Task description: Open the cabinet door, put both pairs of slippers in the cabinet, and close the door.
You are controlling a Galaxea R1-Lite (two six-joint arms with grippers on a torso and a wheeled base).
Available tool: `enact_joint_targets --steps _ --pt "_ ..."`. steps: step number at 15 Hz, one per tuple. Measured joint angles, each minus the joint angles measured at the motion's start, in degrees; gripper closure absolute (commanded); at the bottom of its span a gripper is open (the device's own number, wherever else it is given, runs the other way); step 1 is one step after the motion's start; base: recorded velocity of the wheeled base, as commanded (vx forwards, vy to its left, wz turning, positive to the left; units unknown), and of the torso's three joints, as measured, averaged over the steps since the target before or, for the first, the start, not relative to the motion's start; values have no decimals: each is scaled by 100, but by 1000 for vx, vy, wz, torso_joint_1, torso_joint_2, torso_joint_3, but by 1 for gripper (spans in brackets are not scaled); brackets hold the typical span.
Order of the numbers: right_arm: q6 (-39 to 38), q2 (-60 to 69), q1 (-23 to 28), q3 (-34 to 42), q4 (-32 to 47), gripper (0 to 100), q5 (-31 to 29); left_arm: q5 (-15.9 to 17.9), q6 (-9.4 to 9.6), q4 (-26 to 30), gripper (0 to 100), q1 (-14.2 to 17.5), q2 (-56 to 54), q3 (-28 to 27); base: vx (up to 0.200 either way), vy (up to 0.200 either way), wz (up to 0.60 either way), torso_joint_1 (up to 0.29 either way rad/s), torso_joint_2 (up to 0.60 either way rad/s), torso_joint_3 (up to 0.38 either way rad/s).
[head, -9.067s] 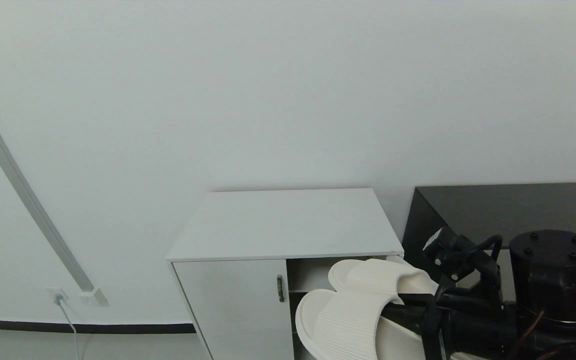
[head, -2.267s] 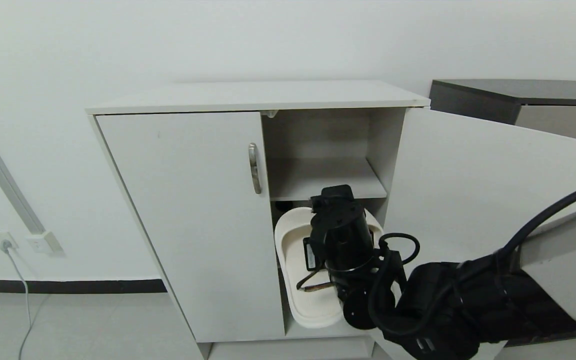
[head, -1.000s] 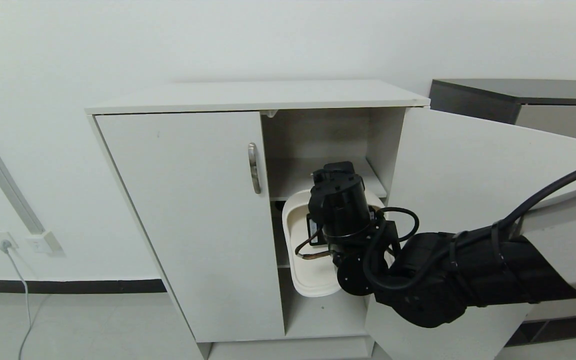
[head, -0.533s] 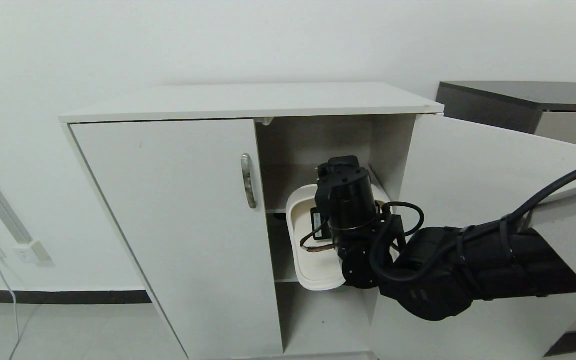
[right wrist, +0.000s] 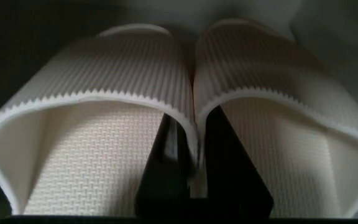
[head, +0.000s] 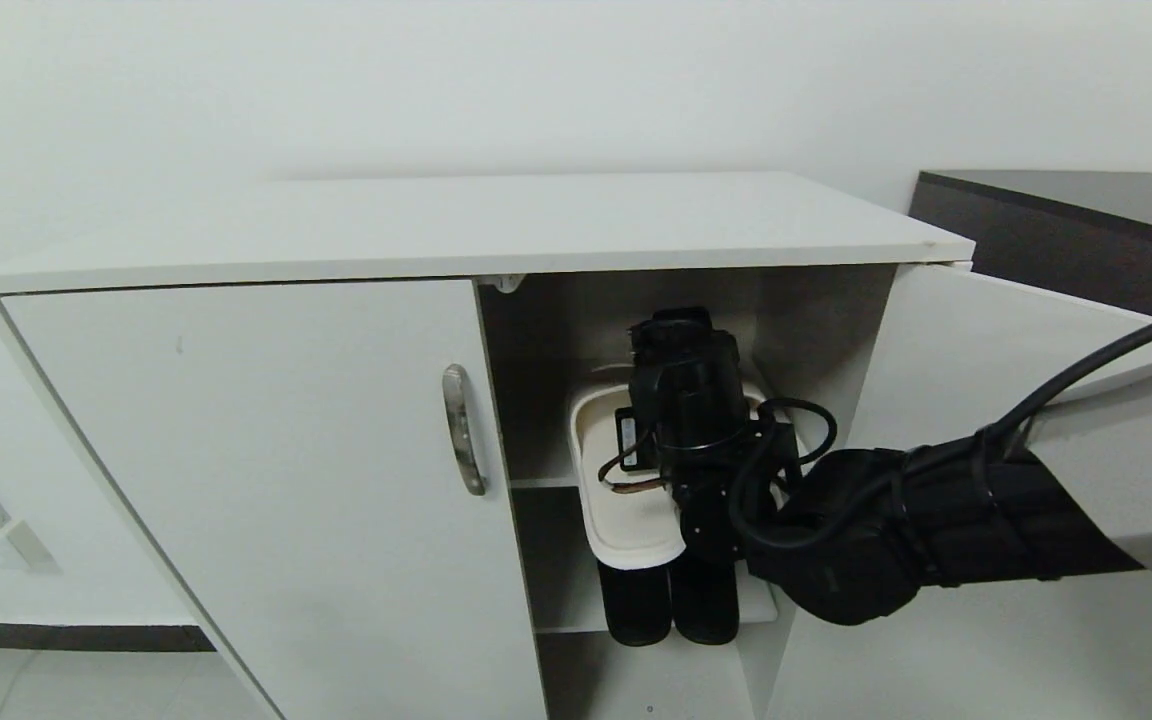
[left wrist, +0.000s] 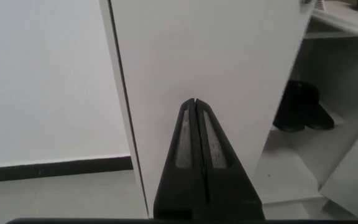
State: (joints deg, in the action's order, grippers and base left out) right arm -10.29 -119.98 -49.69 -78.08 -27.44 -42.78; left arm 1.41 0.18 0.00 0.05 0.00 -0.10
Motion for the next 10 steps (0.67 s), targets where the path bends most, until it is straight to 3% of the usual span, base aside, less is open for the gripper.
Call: enact_joint_targets --steps 10 --pt "-44 -898 529 -1991 1223 100 200 -93 -40 0 100 2 0 0 0 0 0 0 0 0"
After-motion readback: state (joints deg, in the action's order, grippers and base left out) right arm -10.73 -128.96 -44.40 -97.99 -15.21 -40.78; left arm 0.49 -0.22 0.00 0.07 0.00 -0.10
